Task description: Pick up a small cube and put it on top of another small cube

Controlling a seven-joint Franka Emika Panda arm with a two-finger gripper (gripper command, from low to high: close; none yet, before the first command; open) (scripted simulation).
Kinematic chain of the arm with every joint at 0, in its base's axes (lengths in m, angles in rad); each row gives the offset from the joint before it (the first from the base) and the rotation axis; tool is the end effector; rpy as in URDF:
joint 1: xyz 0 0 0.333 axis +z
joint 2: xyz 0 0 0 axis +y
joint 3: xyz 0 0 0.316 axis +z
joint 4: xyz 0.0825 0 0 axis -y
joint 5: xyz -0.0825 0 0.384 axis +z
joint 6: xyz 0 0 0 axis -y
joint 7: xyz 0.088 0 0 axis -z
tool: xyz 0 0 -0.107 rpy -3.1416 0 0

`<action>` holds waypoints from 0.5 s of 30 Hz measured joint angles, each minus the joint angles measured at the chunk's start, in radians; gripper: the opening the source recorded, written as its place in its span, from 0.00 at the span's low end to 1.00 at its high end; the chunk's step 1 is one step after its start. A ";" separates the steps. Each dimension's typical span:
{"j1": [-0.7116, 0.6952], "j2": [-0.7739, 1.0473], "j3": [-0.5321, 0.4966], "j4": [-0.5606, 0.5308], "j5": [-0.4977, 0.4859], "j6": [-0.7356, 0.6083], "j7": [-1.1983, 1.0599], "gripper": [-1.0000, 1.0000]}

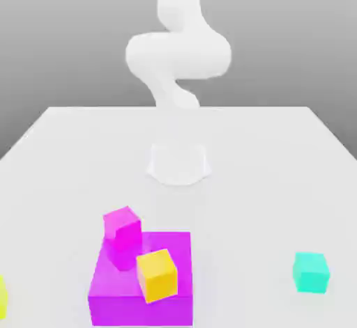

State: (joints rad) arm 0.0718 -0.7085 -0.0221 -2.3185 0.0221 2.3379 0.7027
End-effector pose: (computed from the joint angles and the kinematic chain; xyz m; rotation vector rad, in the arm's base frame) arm 0.3806 0.0164 0.6726 -2.5424 0.8743 -0.9333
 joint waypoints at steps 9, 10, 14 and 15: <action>0.217 0.335 -0.032 -0.066 0.096 0.135 -0.367 0.50; 0.237 0.372 -0.031 -0.073 0.105 0.149 -0.406 0.50; 0.302 0.517 -0.011 -0.102 0.131 0.209 -0.554 0.50; 0.313 0.553 -0.002 -0.109 0.134 0.223 -0.588 0.50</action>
State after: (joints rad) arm 0.3851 -0.1556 -0.0236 -2.4277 0.1560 2.5614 0.1146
